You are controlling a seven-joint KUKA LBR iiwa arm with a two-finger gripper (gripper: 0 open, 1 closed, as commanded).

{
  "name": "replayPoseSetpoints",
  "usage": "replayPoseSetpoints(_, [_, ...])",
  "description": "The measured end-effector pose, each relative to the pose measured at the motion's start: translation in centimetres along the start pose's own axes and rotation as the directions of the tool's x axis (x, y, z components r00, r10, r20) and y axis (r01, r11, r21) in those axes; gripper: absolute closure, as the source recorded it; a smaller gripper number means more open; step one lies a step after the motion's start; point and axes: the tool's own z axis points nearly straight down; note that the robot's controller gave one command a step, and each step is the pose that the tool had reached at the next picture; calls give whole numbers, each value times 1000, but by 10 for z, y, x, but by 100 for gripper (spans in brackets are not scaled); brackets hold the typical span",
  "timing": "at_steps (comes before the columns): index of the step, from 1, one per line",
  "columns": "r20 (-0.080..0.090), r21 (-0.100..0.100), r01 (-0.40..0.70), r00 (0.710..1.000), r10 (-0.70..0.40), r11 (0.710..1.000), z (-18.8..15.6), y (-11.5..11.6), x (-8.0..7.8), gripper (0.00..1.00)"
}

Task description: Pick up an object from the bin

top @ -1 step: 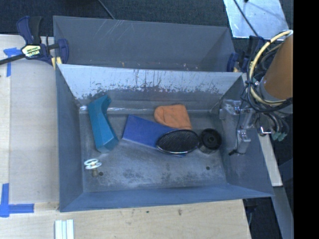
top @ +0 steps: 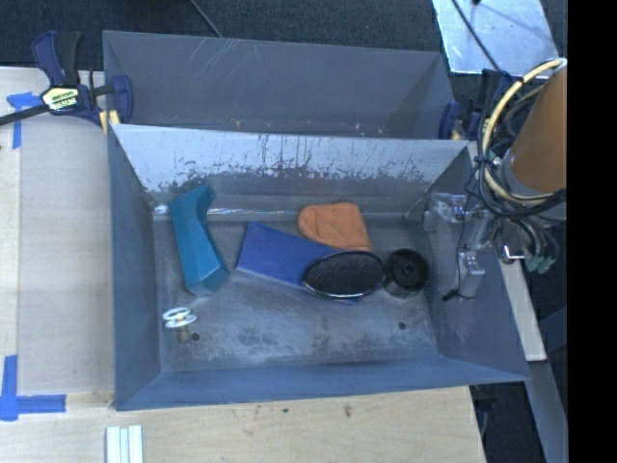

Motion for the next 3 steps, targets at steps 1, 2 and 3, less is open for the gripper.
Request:
replayPoseSetpoints(1, [5, 1, 67, 998, -67, 998, 51, 10, -31, 0])
replayPoseSetpoints(2, [4, 0, 67, 998, -67, 998, 119, 8, -46, 0])
replayPoseSetpoints(3, [-7, -2, 0, 1000, 0, 1000, 149, 14, -38, 0])
